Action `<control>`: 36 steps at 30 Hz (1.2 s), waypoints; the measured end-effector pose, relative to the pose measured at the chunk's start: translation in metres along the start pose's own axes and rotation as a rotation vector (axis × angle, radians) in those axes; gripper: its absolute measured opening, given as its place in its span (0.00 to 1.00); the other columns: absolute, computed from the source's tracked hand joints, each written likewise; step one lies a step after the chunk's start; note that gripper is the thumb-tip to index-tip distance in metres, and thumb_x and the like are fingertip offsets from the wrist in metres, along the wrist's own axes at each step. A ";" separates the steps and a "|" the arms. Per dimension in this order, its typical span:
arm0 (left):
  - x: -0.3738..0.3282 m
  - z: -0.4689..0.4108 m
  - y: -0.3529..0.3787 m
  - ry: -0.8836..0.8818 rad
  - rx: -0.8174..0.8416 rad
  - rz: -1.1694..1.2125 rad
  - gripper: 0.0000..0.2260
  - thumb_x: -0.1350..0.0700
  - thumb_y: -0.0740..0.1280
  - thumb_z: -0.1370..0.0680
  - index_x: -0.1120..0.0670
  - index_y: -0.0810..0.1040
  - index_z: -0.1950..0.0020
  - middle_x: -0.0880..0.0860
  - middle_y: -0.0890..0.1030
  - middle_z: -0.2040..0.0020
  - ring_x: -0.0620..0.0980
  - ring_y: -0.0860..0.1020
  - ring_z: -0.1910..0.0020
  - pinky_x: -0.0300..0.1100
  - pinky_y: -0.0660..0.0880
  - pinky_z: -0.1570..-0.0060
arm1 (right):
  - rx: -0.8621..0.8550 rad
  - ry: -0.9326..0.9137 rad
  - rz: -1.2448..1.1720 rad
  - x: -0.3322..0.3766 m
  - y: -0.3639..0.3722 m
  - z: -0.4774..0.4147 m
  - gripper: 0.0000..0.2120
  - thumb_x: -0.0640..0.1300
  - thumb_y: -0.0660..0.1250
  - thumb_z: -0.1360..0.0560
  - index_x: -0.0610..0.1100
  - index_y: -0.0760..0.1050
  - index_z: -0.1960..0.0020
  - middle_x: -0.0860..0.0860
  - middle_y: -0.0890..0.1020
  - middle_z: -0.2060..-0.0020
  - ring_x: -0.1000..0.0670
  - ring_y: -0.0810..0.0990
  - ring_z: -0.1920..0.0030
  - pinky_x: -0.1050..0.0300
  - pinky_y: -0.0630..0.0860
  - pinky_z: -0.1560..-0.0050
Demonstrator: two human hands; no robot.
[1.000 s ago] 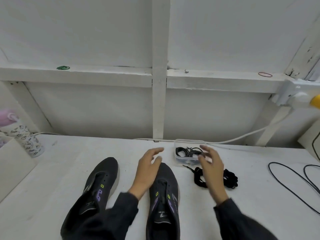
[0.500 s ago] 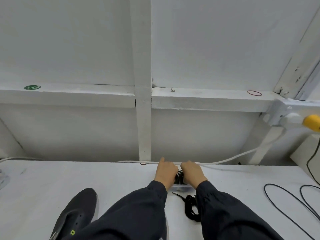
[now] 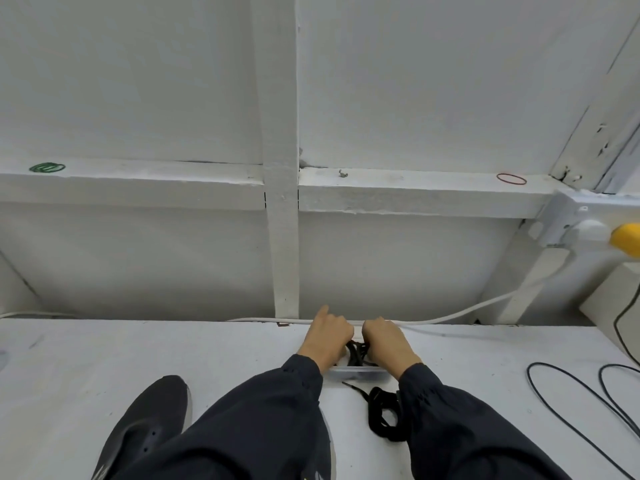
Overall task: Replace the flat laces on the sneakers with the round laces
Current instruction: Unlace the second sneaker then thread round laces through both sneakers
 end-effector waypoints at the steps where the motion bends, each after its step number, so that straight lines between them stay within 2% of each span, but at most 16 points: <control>1: 0.007 0.000 -0.004 -0.015 -0.020 0.046 0.08 0.62 0.64 0.24 0.55 0.70 0.63 0.54 0.78 0.62 0.57 0.79 0.53 0.48 0.65 0.38 | 0.004 0.023 -0.026 -0.002 -0.005 0.001 0.17 0.28 0.59 0.28 0.43 0.57 0.68 0.47 0.65 0.69 0.42 0.69 0.59 0.55 0.64 0.60; 2: 0.016 0.002 -0.010 -0.025 -0.060 0.105 0.05 0.60 0.63 0.24 0.56 0.74 0.59 0.56 0.81 0.57 0.58 0.79 0.52 0.48 0.67 0.42 | -0.009 0.032 -0.055 -0.003 -0.014 0.000 0.15 0.28 0.60 0.28 0.41 0.61 0.68 0.44 0.71 0.67 0.40 0.71 0.59 0.55 0.65 0.60; 4: 0.041 0.010 -0.023 -0.059 -0.144 0.260 0.07 0.56 0.63 0.24 0.57 0.80 0.53 0.58 0.82 0.53 0.59 0.79 0.52 0.46 0.71 0.51 | -0.048 0.029 -0.100 -0.003 -0.038 -0.002 0.06 0.30 0.63 0.29 0.38 0.75 0.60 0.39 0.80 0.56 0.37 0.78 0.55 0.54 0.68 0.60; 6: 0.068 0.023 -0.032 -0.084 -0.224 0.412 0.09 0.54 0.64 0.24 0.54 0.82 0.49 0.56 0.83 0.55 0.58 0.79 0.53 0.46 0.72 0.57 | -0.088 0.020 -0.162 0.001 -0.061 -0.006 0.10 0.31 0.66 0.31 0.39 0.81 0.51 0.39 0.82 0.53 0.38 0.81 0.51 0.56 0.70 0.60; 11: 0.152 0.078 -0.028 -0.252 -0.320 0.579 0.07 0.53 0.68 0.25 0.53 0.84 0.52 0.53 0.83 0.62 0.54 0.79 0.60 0.45 0.74 0.60 | -0.113 -0.072 -0.418 0.042 -0.095 -0.009 0.07 0.34 0.72 0.34 0.41 0.83 0.57 0.44 0.83 0.63 0.47 0.80 0.63 0.62 0.73 0.67; 13: 0.186 0.102 -0.010 -0.361 -0.267 0.554 0.07 0.52 0.69 0.26 0.55 0.83 0.57 0.53 0.80 0.66 0.55 0.76 0.64 0.45 0.69 0.65 | -0.031 -0.111 -0.615 0.069 -0.092 -0.007 0.06 0.31 0.74 0.35 0.38 0.82 0.59 0.46 0.81 0.68 0.48 0.81 0.68 0.59 0.80 0.63; 16: 0.215 0.133 0.030 -0.473 -0.116 0.488 0.07 0.55 0.68 0.28 0.57 0.81 0.60 0.55 0.78 0.68 0.54 0.74 0.67 0.43 0.65 0.68 | 0.133 -0.152 -0.831 0.111 -0.067 -0.008 0.07 0.28 0.75 0.35 0.30 0.80 0.59 0.44 0.81 0.70 0.49 0.82 0.71 0.53 0.84 0.60; 18: 0.221 0.146 0.054 -0.506 -0.053 0.458 0.06 0.55 0.68 0.28 0.56 0.83 0.58 0.55 0.82 0.65 0.54 0.77 0.65 0.43 0.70 0.66 | 0.195 -0.158 -0.837 0.135 -0.046 -0.011 0.07 0.27 0.75 0.36 0.30 0.79 0.61 0.44 0.81 0.70 0.48 0.83 0.70 0.50 0.84 0.59; 21: 0.223 0.156 0.076 -0.558 -0.009 0.443 0.07 0.56 0.68 0.27 0.54 0.84 0.52 0.53 0.83 0.57 0.54 0.80 0.56 0.43 0.74 0.60 | 0.234 -0.136 -0.756 0.162 -0.012 -0.015 0.09 0.28 0.75 0.36 0.38 0.78 0.66 0.44 0.81 0.67 0.43 0.85 0.64 0.51 0.84 0.60; 24: 0.219 0.159 0.094 -0.588 0.063 0.434 0.08 0.55 0.66 0.24 0.53 0.81 0.47 0.53 0.80 0.48 0.54 0.78 0.49 0.41 0.71 0.55 | 0.178 -0.119 -0.564 0.172 0.016 -0.020 0.06 0.31 0.71 0.34 0.39 0.80 0.59 0.43 0.83 0.58 0.44 0.84 0.58 0.57 0.79 0.61; 27: 0.217 0.161 0.106 -0.630 0.102 0.485 0.08 0.55 0.66 0.24 0.54 0.79 0.46 0.53 0.79 0.45 0.54 0.77 0.47 0.40 0.69 0.55 | 0.116 -0.105 -0.478 0.171 0.036 -0.022 0.10 0.33 0.68 0.32 0.39 0.79 0.51 0.43 0.81 0.49 0.43 0.80 0.50 0.58 0.75 0.56; 30: 0.220 0.164 0.111 -0.671 0.159 0.609 0.12 0.54 0.70 0.27 0.53 0.79 0.45 0.53 0.80 0.44 0.52 0.77 0.49 0.40 0.71 0.54 | 0.135 -0.118 -0.486 0.169 0.046 -0.022 0.13 0.37 0.70 0.32 0.41 0.79 0.47 0.44 0.80 0.46 0.43 0.79 0.48 0.57 0.74 0.53; 32: 0.219 0.168 0.110 -0.672 0.213 0.654 0.17 0.52 0.71 0.28 0.53 0.77 0.39 0.52 0.78 0.40 0.52 0.77 0.44 0.42 0.74 0.47 | 0.152 -0.112 -0.534 0.163 0.047 -0.021 0.16 0.41 0.73 0.33 0.42 0.79 0.45 0.45 0.81 0.47 0.45 0.79 0.47 0.59 0.72 0.55; 34: 0.214 0.172 0.095 -0.657 0.174 0.621 0.22 0.49 0.69 0.25 0.51 0.72 0.32 0.50 0.73 0.33 0.52 0.73 0.36 0.44 0.71 0.40 | 0.145 -0.087 -0.581 0.155 0.047 -0.021 0.18 0.44 0.75 0.33 0.44 0.78 0.44 0.46 0.80 0.46 0.46 0.79 0.47 0.59 0.72 0.54; 36: 0.201 0.176 0.071 -0.651 0.047 0.630 0.22 0.48 0.66 0.23 0.49 0.71 0.29 0.48 0.71 0.31 0.50 0.71 0.33 0.46 0.70 0.37 | 0.133 -0.048 -0.558 0.147 0.046 -0.018 0.19 0.48 0.75 0.32 0.44 0.78 0.44 0.47 0.79 0.46 0.47 0.78 0.47 0.58 0.72 0.53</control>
Point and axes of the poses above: each hand's wrist, its own z-axis away from the middle knuckle, its own y-axis out of the palm, x = y × z, the point moved 8 cm from there along -z, towards the middle knuckle
